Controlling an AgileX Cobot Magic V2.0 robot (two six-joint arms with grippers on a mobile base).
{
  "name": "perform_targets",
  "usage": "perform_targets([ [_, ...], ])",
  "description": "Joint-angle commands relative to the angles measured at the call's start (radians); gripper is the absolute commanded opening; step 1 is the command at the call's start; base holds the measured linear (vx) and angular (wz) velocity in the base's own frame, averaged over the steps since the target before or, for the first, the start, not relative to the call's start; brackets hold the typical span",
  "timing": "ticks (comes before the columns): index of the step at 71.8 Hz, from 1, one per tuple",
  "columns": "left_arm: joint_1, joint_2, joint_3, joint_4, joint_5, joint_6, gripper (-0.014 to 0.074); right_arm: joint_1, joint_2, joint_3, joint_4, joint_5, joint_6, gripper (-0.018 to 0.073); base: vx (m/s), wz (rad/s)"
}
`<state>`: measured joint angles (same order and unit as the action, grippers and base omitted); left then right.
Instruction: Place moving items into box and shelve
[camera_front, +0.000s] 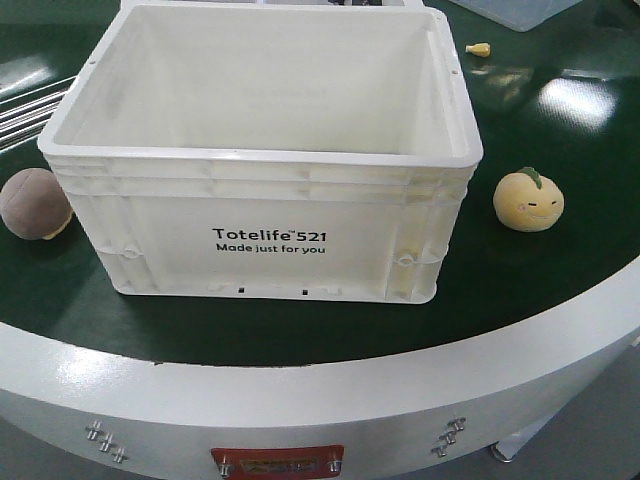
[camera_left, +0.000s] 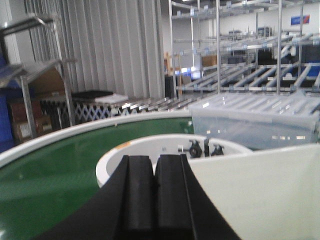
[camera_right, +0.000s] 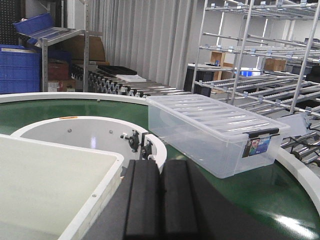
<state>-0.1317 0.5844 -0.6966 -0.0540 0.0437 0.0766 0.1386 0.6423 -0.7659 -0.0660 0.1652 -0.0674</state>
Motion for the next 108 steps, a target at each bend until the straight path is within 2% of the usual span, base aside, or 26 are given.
perform_targets([
  [1, -0.004, 0.004, -0.04, -0.009, -0.105, -0.012, -0.0027, -0.005, 0.006, -0.036, 0.0, -0.095, -0.008, -0.0015, 0.0, 0.0],
  [19, -0.004, 0.005, -0.04, -0.01, -0.094, -0.009, -0.0001, -0.005, 0.006, -0.036, 0.0, -0.098, -0.008, -0.0008, 0.0, 0.0],
  [32, -0.004, 0.005, -0.04, -0.008, -0.079, -0.008, 0.0112, -0.005, 0.006, -0.036, -0.001, -0.104, -0.008, 0.0071, 0.0, 0.0],
  [41, -0.004, 0.005, -0.04, -0.005, -0.075, -0.002, 0.0251, -0.005, 0.006, -0.036, -0.001, -0.104, -0.008, 0.023, 0.0, 0.0],
  [54, -0.004, 0.005, -0.04, -0.003, -0.073, -0.002, 0.0472, -0.005, 0.006, -0.036, 0.0, -0.104, -0.008, 0.0559, 0.0, 0.0],
  [60, -0.004, 0.005, -0.04, -0.003, -0.073, -0.002, 0.0533, -0.005, 0.006, -0.036, 0.0, -0.104, -0.008, 0.0676, 0.0, 0.0],
  [64, -0.004, 0.005, -0.04, -0.004, -0.073, -0.002, 0.0553, -0.005, 0.006, -0.036, 0.007, -0.101, -0.007, 0.0718, 0.0, 0.0],
  [72, -0.004, 0.005, -0.04, -0.004, -0.072, -0.002, 0.0552, -0.006, 0.006, -0.036, 0.049, -0.098, -0.006, 0.0718, 0.0, 0.0],
  [79, 0.009, 0.005, -0.04, -0.003, -0.077, -0.002, 0.0552, -0.014, 0.006, -0.036, 0.047, -0.11, -0.01, 0.0696, 0.0, 0.0],
  [86, 0.039, 0.005, -0.04, -0.003, -0.079, -0.002, 0.0552, -0.069, 0.006, -0.036, 0.048, -0.109, -0.01, 0.0673, 0.0, 0.0],
  [100, 0.123, 0.004, -0.04, -0.004, -0.065, -0.002, 0.0552, -0.241, 0.006, -0.036, 0.049, -0.08, -0.003, 0.0648, 0.0, 0.0],
  [108, 0.169, 0.004, -0.04, 0.011, -0.044, -0.002, 0.0552, -0.264, 0.006, -0.036, 0.047, -0.071, -0.003, 0.064, 0.0, 0.0],
])
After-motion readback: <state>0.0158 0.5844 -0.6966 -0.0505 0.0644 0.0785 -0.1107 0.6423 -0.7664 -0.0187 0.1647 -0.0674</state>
